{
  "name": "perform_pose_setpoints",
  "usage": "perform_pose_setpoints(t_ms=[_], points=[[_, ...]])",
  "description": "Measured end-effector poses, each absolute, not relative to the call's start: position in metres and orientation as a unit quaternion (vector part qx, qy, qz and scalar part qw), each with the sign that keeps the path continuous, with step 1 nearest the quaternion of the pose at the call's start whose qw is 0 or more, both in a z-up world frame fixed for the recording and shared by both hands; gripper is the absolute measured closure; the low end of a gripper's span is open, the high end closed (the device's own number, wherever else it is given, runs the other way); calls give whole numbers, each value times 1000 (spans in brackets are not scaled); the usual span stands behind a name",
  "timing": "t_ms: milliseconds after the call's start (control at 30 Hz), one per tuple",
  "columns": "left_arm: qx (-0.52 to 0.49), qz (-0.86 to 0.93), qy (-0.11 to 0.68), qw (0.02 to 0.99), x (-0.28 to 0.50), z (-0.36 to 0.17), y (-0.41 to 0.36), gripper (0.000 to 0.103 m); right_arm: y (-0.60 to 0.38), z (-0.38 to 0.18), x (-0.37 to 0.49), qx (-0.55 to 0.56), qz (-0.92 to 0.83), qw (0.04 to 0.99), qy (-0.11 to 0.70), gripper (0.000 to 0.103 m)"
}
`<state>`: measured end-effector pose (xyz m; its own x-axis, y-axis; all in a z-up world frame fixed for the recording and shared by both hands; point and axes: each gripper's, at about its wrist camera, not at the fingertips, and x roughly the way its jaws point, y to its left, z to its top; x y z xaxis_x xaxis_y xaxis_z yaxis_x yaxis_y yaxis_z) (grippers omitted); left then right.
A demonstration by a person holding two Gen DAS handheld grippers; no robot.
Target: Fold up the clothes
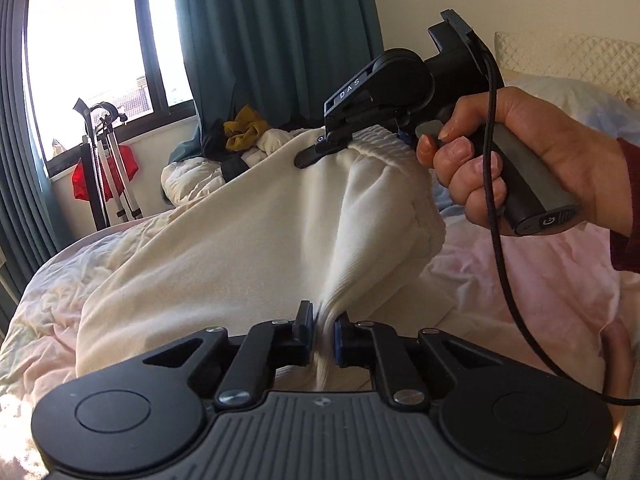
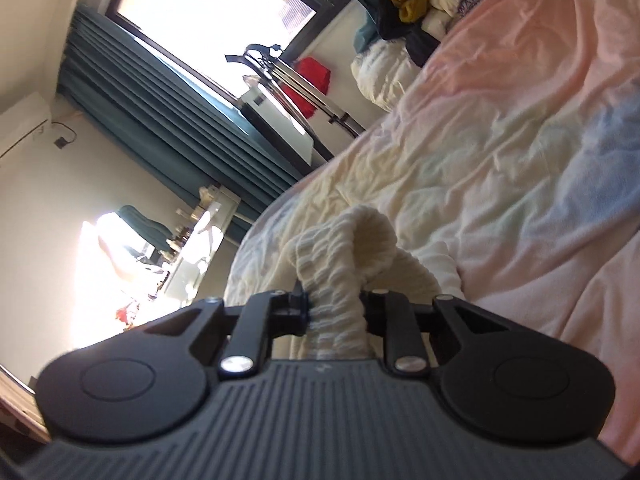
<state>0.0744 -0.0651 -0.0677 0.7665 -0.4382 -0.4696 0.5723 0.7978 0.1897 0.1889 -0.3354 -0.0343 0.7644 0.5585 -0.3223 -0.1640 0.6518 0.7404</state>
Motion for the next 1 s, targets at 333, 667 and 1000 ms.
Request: perform_pose_setpoints(t_ms=[333,667,1000], points=[[124,-293,259,912,75,-81,-58,94,-334,-87,210,319,125,867,362,78],[44,-299,228,926,61,-50,-23,45,-341,-47,147,320,113,889,306,63],[-143,-187,266,935,75,-12,75,18,-354,-46,85,369,77,872,312,18]])
